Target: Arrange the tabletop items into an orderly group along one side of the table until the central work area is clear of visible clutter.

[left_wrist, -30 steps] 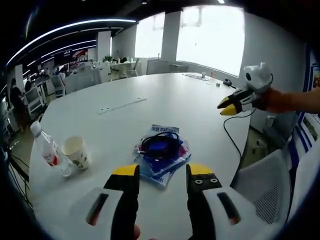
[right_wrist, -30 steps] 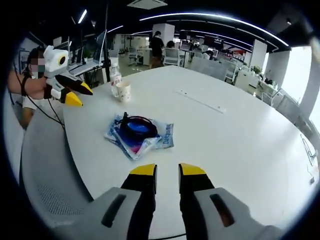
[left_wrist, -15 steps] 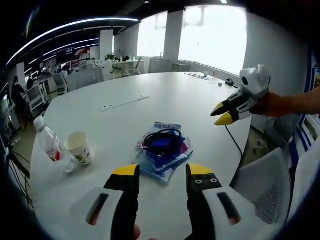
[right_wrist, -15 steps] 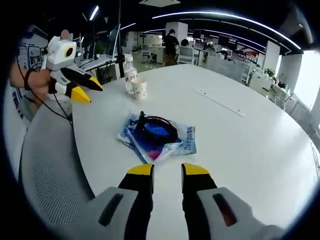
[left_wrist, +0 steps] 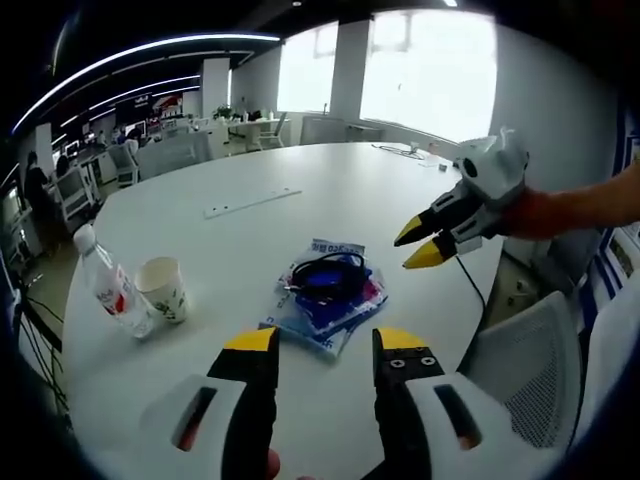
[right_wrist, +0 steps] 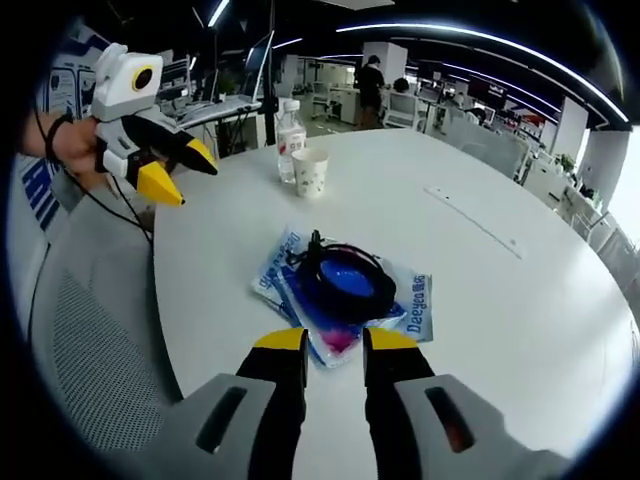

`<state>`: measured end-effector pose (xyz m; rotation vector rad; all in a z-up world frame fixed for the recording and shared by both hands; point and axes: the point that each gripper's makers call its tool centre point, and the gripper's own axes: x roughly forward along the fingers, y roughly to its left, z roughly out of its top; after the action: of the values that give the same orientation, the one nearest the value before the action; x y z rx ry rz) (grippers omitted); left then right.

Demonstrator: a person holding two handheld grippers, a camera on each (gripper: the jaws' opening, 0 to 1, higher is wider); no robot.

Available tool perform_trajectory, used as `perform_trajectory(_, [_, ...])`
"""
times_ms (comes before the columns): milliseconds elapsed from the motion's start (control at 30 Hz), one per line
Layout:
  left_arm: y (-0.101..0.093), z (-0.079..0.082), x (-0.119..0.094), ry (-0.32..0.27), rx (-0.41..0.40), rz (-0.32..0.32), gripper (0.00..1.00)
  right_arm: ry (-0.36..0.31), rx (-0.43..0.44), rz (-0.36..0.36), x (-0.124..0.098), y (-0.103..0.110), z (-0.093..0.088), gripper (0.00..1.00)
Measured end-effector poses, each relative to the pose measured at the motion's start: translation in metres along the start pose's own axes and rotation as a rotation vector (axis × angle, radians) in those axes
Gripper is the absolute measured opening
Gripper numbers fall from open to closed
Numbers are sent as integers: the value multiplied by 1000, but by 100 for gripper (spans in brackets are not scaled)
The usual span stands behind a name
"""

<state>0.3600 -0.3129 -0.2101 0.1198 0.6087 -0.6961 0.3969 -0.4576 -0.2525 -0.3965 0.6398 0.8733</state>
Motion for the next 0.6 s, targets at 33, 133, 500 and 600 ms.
perform_trajectory(33, [1,0,-1,0,-1,3,36,0,-3,3,2,1,1,19])
perform_trajectory(133, [4,-1,-4,-3,-8,9,37,6,-20,18,11,4,5,19])
perform_trajectory(500, [14,-6,-12,-8,-31,33,38,50,-81,56,46,9,14,22])
perform_trajectory(600, [17,-7,-15,-9,-39,40,39,66,-96,64,53,11,14,25])
